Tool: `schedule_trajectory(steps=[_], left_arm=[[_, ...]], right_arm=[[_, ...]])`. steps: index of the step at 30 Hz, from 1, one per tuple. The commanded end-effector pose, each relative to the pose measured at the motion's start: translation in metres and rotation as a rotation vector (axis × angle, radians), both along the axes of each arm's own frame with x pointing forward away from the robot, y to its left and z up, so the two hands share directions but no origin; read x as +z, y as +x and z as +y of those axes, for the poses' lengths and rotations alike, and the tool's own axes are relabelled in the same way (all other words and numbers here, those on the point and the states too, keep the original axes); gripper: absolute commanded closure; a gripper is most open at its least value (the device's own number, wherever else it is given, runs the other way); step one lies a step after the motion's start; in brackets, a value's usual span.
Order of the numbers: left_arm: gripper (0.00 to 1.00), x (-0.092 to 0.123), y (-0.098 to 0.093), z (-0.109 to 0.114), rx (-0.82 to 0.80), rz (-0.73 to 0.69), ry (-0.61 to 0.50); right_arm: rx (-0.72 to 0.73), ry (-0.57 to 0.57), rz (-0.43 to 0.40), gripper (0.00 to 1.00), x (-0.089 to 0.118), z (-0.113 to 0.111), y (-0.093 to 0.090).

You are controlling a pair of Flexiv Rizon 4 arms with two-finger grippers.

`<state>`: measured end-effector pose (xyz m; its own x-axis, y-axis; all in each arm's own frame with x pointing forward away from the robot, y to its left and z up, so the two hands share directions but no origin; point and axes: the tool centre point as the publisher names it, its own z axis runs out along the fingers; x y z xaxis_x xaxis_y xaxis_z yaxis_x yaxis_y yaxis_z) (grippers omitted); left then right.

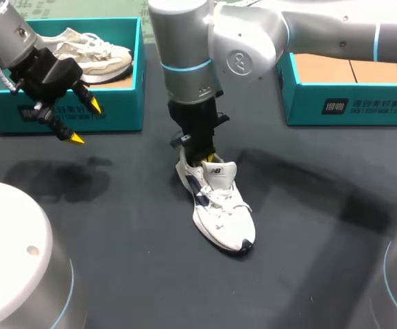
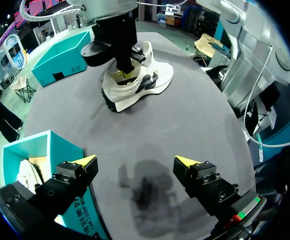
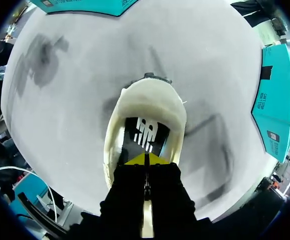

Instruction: Take the shoe out of the shoebox, open the shoe tongue, remove and reinsert the insole, then place the shoe into the shoebox

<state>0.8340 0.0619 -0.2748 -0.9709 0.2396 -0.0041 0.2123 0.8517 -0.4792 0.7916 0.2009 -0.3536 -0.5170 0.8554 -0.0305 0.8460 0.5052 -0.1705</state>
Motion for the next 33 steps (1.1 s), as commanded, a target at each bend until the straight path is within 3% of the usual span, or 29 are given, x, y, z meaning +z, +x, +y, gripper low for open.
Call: schedule_trajectory(steps=[1, 3, 4, 7, 12, 13, 14, 15, 33], left_arm=[[0.0, 0.0, 0.0, 0.0, 0.0, 0.0, 0.003], [0.0, 0.0, 0.0, 0.0, 0.0, 0.0, 0.003], [0.0, 0.0, 0.0, 0.0, 0.0, 0.0, 0.003], [0.0, 0.0, 0.0, 0.0, 0.0, 0.0, 0.003], [0.0, 0.0, 0.0, 0.0, 0.0, 0.0, 0.003], [0.0, 0.0, 0.0, 0.0, 0.0, 0.0, 0.003], [0.0, 0.0, 0.0, 0.0, 0.0, 0.0, 0.003], [0.0, 0.0, 0.0, 0.0, 0.0, 0.0, 0.003], [0.0, 0.0, 0.0, 0.0, 0.0, 0.0, 0.003]], right_arm=[[-0.01, 0.001, 0.027, 1.0, -0.007, -0.001, -0.001], [-0.02, 0.003, 0.05, 1.0, -0.006, -0.002, -0.005], [-0.023, -0.001, 0.048, 0.96, -0.005, -0.002, -0.007], [-0.029, -0.002, 0.063, 0.69, -0.006, -0.002, -0.013], [-0.043, -0.002, 0.079, 0.54, -0.007, -0.001, -0.022], [-0.044, -0.003, 0.08, 0.45, -0.006, -0.001, -0.024], [-0.044, -0.003, 0.08, 0.15, -0.006, 0.0, -0.025], [-0.045, -0.004, 0.082, 0.0, -0.005, 0.0, -0.027], [-0.023, -0.015, 0.098, 0.0, 0.003, 0.003, -0.039]])
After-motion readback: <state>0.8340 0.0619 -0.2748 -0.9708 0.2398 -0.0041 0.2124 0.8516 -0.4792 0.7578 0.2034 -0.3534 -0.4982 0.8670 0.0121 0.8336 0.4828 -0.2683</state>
